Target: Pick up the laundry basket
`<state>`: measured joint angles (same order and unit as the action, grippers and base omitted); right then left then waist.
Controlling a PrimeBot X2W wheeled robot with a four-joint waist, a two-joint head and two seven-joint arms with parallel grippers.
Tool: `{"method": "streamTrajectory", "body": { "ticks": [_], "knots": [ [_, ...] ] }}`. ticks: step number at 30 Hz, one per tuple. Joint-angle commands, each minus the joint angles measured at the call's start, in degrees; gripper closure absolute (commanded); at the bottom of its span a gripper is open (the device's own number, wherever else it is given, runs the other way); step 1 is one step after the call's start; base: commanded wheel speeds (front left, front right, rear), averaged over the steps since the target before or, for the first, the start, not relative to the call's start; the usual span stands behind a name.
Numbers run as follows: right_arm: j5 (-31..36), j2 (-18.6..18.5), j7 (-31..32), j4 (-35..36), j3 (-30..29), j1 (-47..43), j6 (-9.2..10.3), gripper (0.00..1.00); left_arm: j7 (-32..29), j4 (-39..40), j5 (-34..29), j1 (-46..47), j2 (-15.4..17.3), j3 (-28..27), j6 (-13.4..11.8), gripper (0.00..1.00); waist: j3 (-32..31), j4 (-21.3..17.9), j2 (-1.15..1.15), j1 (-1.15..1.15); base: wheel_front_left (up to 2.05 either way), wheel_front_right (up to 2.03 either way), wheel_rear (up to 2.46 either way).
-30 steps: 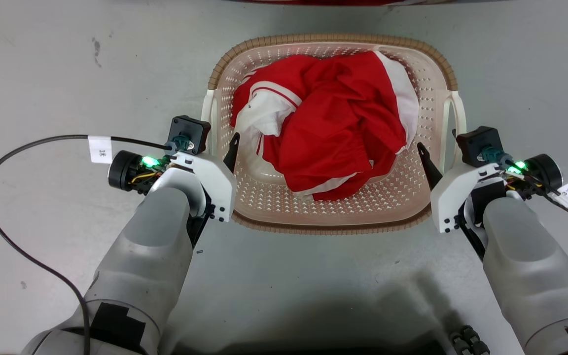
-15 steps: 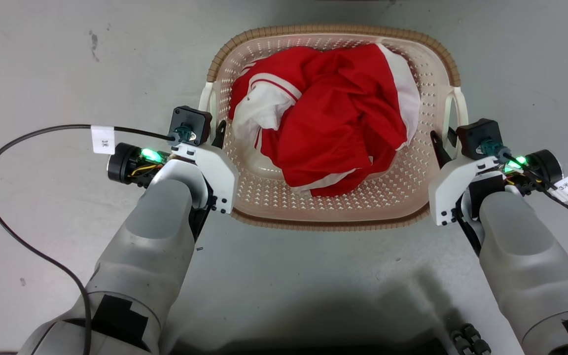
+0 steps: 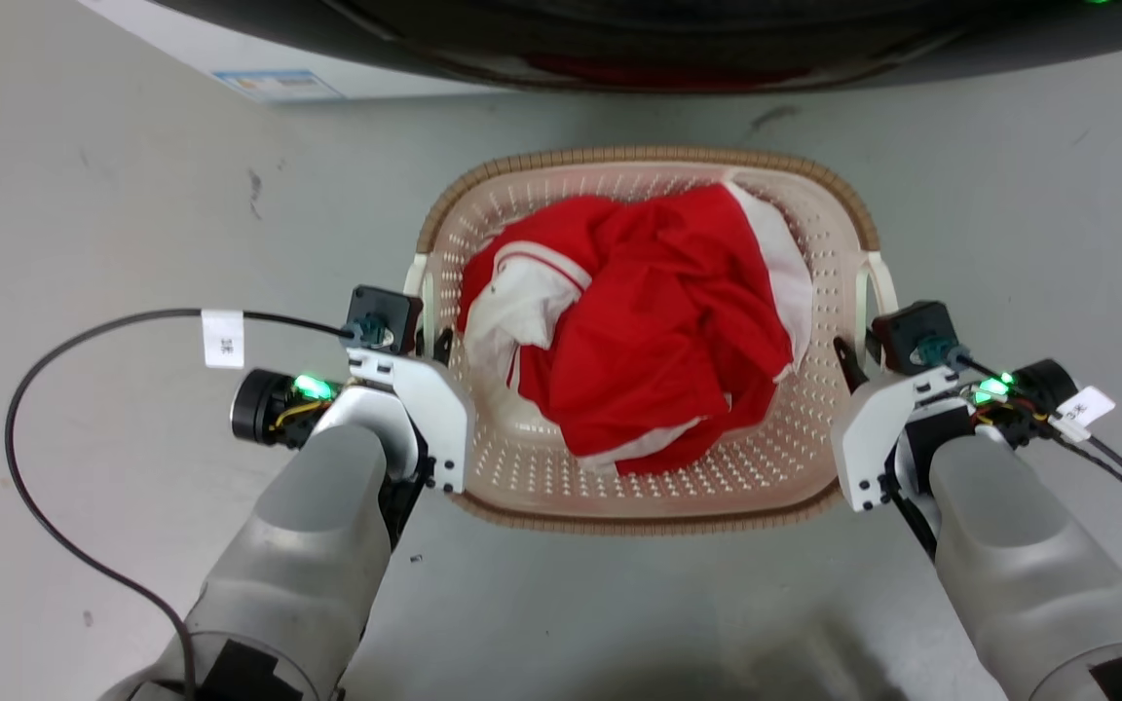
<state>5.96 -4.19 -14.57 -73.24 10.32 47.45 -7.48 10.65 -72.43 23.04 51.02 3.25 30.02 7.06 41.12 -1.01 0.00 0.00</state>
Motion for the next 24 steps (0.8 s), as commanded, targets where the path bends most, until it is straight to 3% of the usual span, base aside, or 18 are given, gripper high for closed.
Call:
{"method": "streamTrajectory", "body": {
  "ticks": [1, 13, 24],
  "knots": [
    [0.2, 0.5, -0.3, 0.1, 0.6, -0.5, -0.02, 1.00, 0.1, 0.4, -0.1, -0.5, -0.7, 0.7, 0.7, 1.00, -2.2, 0.5, 0.00, 0.00, 0.00, 0.00, 0.00],
    [-5.7, 1.4, 5.0, -0.4, 8.4, -5.6, -0.09, 1.00, -6.4, 1.8, 8.7, -7.0, -0.9, 6.4, 0.7, 1.00, -13.7, 2.3, 0.00, 0.00, 0.00, 0.00, 0.00],
    [-15.2, 1.8, 10.4, -0.4, 18.2, -9.5, -0.10, 1.00, -12.0, 3.2, 16.2, -12.0, 0.7, 10.3, 0.7, 1.00, -23.2, 2.5, 0.00, 0.00, 0.00, 0.00, 0.00]
  ]
}}
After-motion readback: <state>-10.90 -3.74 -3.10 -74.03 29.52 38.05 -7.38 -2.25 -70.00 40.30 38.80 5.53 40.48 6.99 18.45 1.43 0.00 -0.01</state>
